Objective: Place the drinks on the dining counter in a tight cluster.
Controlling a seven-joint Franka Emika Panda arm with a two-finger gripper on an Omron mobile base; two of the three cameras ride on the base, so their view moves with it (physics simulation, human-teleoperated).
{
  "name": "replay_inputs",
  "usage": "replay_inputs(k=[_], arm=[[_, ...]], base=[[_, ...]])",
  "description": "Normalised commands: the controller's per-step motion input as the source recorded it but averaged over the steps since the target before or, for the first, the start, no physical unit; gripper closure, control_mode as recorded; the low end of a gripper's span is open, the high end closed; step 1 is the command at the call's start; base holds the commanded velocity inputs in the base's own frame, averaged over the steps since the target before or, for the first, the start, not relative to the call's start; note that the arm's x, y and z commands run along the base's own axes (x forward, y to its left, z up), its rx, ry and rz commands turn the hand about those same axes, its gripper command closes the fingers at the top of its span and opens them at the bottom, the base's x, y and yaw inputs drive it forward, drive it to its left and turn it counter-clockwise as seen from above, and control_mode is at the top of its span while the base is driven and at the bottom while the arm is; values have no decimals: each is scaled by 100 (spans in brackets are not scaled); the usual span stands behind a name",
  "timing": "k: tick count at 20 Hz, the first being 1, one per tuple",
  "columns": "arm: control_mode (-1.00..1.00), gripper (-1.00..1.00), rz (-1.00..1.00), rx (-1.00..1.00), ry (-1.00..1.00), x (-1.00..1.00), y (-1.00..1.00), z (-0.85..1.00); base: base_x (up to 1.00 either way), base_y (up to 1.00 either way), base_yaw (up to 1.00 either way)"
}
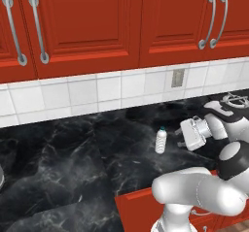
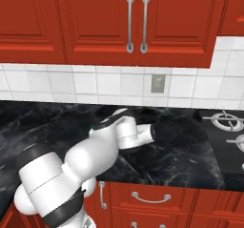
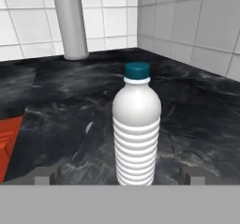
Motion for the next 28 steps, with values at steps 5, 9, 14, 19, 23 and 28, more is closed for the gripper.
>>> replay_inputs(k=[5,9,14,19,23,28], arm=[[-100,-100,-4,2,7,4,0,0],[-100,-100,0,0,5,22,2,0],[-100,-100,0,0,0,1,0,-3],[-100,-100,0,0,0,0,4,-8],[-100,-100,0,0,0,0,14,-17],[-100,-100,0,0,0,0,14,-9]], base=[[0,0,0],[0,0,0],[0,0,0],[0,0,0],[0,0,0],[0,0,0]])
